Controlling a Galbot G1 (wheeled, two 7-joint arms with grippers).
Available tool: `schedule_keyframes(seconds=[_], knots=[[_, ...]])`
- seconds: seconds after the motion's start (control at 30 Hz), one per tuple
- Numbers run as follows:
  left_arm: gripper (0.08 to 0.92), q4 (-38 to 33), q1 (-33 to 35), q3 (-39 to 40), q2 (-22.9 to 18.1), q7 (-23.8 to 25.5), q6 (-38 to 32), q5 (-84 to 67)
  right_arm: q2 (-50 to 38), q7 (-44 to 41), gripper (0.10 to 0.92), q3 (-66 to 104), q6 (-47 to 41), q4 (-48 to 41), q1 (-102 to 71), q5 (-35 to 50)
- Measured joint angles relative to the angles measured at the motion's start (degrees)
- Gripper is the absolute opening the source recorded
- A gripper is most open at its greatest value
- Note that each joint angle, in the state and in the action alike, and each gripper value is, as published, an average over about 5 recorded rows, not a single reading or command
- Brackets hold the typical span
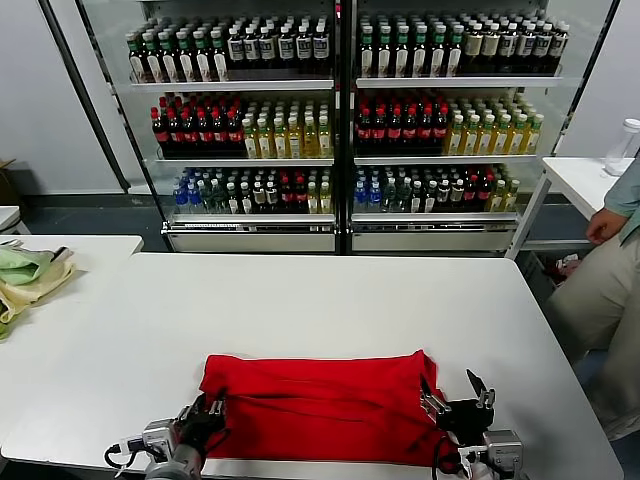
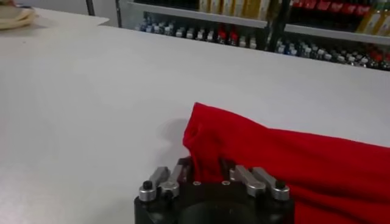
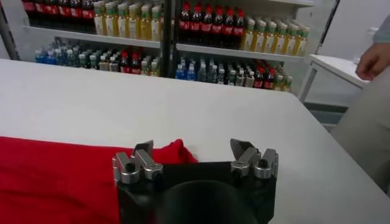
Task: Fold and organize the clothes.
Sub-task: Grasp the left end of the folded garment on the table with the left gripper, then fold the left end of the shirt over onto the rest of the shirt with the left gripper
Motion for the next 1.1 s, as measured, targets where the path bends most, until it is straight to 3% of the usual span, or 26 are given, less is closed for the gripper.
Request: schedule_keyframes(seconds=[0.17, 0.27, 0.5, 0.87, 1.1], knots=[[0.153, 0.4, -0.4, 0.6, -0.6, 0.3, -0.7, 1.8, 0.0, 0.1, 0.823, 0.2, 0.0, 0.3, -0.2, -0.2], [0.111, 0.1, -0.1, 0.3, -1.1, 0.7, -1.0, 3.6, -0.1, 0.2, 0.823, 0.5, -0.2, 0.9, -0.5, -0.3], [0.105, -1.9, 1.6, -4.8, -1.1, 2.1, -1.3, 8.6, -0.2, 0.1, 0.823, 0.7, -0.2, 1.6, -0.6, -0.5], [0.105, 0.7, 3.1, -20.8, 2.3, 5.8, -2.8, 16.4, -0.1, 0.0, 0.823, 0.8, 0.0, 2.5, -0.4, -0.8], [0.105, -1.3, 3.4, -23.6, 2.1, 9.0, -2.7, 18.1, 0.2, 0.0, 0.823, 1.0, 0.0, 2.7, -0.6, -1.0]])
